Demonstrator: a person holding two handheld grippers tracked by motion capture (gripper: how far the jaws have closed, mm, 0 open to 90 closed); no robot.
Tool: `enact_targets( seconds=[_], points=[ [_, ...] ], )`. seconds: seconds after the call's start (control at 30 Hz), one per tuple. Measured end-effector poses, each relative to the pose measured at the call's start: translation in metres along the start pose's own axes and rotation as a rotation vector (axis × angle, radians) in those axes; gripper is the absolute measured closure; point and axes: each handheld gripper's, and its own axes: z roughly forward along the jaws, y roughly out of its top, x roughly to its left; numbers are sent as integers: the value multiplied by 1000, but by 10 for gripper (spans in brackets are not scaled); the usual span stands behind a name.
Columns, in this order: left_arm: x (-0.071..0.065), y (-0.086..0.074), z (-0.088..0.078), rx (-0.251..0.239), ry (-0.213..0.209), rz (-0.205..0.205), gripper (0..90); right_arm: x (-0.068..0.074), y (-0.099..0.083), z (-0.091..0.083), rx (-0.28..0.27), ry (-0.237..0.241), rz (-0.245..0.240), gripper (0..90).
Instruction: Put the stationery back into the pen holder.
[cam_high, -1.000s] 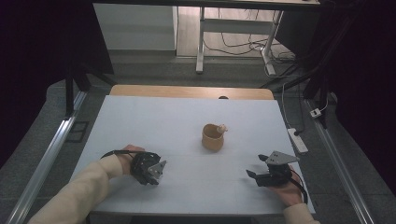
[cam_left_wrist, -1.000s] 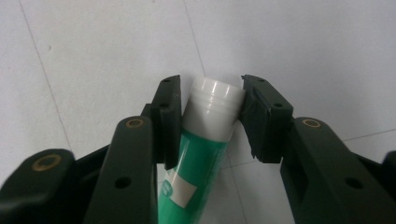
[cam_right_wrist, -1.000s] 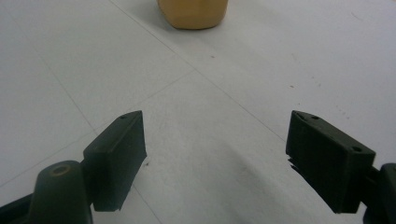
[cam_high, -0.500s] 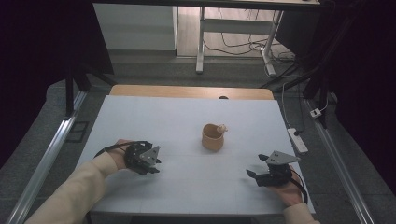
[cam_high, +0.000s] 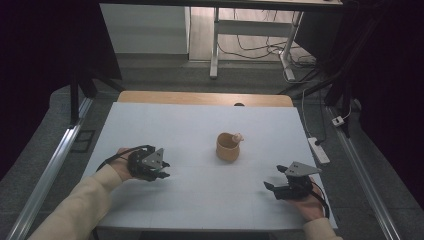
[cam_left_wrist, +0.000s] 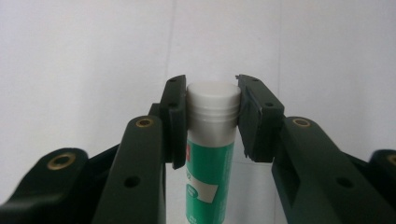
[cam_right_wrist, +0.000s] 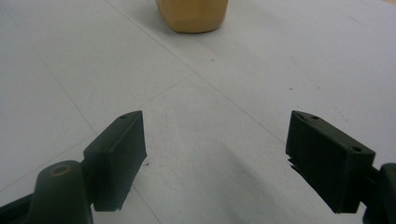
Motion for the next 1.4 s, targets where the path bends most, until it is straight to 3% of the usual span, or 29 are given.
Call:
enact_targets(
  seconds=[0.3,0.57,1.0,1.2,1.4],
  points=[
    [2,0,-11,-47,66,-79,644,0,0,-1,-3,-3,-2,198],
    [6,2,-19,-111,96,-170,644,0,0,-1,-6,-5,0,198],
    [7,2,-31,-218,164,-269,644,0,1,-2,-6,-7,3,198],
    [9,1,-36,-275,171,-327,643,0,1,-2,-9,-7,0,198],
    [11,3,-37,-307,201,-358,643,0,1,-2,-11,-9,0,198]
  ],
)
